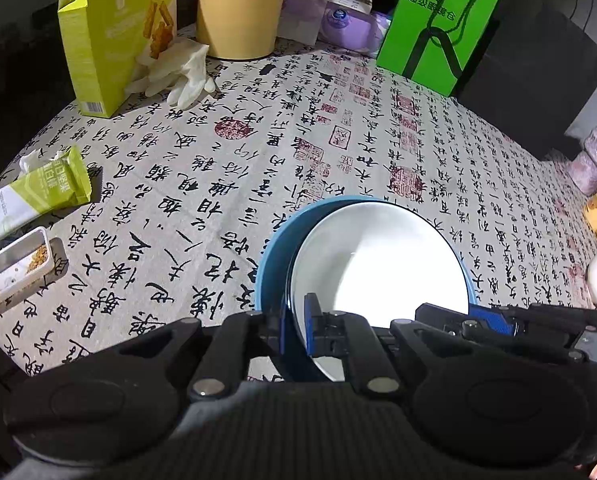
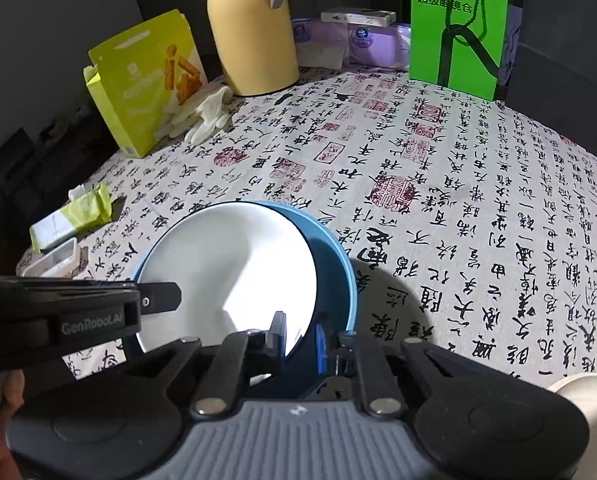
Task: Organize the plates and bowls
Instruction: 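Lower the held white bowl into the blue bowl with both tools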
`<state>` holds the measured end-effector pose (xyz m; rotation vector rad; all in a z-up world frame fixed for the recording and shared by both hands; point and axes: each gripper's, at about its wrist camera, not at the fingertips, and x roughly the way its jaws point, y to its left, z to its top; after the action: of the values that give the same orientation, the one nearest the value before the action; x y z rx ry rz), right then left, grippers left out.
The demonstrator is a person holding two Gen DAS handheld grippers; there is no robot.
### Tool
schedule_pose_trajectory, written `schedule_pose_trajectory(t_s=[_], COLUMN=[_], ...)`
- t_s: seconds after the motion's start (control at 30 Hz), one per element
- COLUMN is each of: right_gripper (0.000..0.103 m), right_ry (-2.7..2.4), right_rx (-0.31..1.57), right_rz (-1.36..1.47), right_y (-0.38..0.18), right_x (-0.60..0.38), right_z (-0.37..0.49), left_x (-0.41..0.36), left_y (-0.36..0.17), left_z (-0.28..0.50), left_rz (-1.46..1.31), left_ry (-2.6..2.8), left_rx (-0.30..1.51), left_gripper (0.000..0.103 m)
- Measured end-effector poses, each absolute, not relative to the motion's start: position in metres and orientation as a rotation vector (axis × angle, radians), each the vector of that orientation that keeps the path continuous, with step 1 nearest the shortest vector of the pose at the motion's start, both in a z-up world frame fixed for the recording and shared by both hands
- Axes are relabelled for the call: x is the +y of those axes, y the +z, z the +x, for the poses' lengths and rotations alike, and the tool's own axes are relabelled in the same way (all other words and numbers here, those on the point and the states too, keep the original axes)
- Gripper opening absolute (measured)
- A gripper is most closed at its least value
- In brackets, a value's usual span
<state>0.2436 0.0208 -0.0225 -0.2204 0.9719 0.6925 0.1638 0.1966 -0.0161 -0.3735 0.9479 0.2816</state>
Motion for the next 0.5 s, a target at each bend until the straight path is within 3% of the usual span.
schedule_pose_trajectory(t_s=[0.5], right_gripper=[0.015], right_ry=[0.707], right_rx=[0.97], right_rz=[-0.272], right_y=[-0.022], right_x=[0.0221], right_z=[0.244], left_x=[0.198], left_y=[-0.0161], left_z=[0.1654], left_rz=[-0.356], left_ry=[0.278], left_rx=[0.954], left_gripper=[0.009])
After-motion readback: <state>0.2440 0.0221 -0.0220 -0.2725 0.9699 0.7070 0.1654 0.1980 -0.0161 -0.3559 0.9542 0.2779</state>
